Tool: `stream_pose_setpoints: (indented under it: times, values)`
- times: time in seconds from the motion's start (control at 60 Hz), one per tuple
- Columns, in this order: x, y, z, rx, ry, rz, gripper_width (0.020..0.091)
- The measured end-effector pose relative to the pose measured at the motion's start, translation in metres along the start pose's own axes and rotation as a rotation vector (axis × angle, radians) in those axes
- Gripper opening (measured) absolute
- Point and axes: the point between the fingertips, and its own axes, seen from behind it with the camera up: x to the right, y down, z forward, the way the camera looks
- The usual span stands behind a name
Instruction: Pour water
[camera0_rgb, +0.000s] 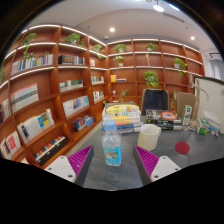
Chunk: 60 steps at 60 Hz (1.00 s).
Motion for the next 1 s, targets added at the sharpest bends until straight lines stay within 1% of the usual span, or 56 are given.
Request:
stream_pose_setpoints:
  times: [0.017, 0.133, 0.283, 0.383, 0.417, 0.483, 0.517, 0.533, 0.55, 0.567, 0.6, 0.65, 0.667, 0.683, 0.7, 0.75, 0.767, 0.85, 0.933, 1.0]
  values:
    - [-0.014, 0.014, 0.015, 0.003, 0.004, 0.003, 0.0804]
    - [-0.021, 0.032, 0.052, -0.017, 0.025, 0.002, 0.0803]
    - [-0.017, 0.04, 0.084, -0.012, 0.057, 0.016, 0.0805]
    - [-0.022, 0.039, 0.102, 0.018, 0.041, 0.049, 0.0785]
    - [-0.021, 0.039, 0.107, 0.024, 0.042, 0.052, 0.0758]
    - [-0.018, 0.043, 0.117, 0.027, 0.063, 0.033, 0.0645]
    - [-0.015, 0.044, 0.121, 0.025, 0.078, 0.02, 0.0602]
    - [-0.013, 0.045, 0.123, 0.022, 0.087, 0.014, 0.0571]
    - [-0.011, 0.045, 0.123, 0.021, 0.101, 0.006, 0.0525]
    - [-0.008, 0.045, 0.124, 0.02, 0.115, -0.001, 0.0451]
    - [-0.007, 0.045, 0.125, 0.023, 0.122, -0.014, 0.0443]
    - [-0.006, 0.045, 0.126, 0.023, 0.131, -0.006, 0.0393]
    - [-0.005, 0.045, 0.127, 0.021, 0.136, 0.0, 0.0363]
    - [-0.004, 0.045, 0.127, 0.019, 0.141, 0.003, 0.0361]
    - [-0.003, 0.045, 0.127, 0.016, 0.148, 0.005, 0.0331]
    - [-0.002, 0.044, 0.128, 0.009, 0.153, 0.006, 0.0327]
    - [-0.003, 0.044, 0.128, 0.009, 0.153, 0.008, 0.0296]
    - [-0.003, 0.044, 0.129, 0.008, 0.143, 0.032, 0.0295]
    - [-0.007, 0.042, 0.13, -0.01, 0.094, 0.112, 0.0295]
    - [-0.012, 0.033, 0.134, -0.008, 0.055, 0.248, 0.0296]
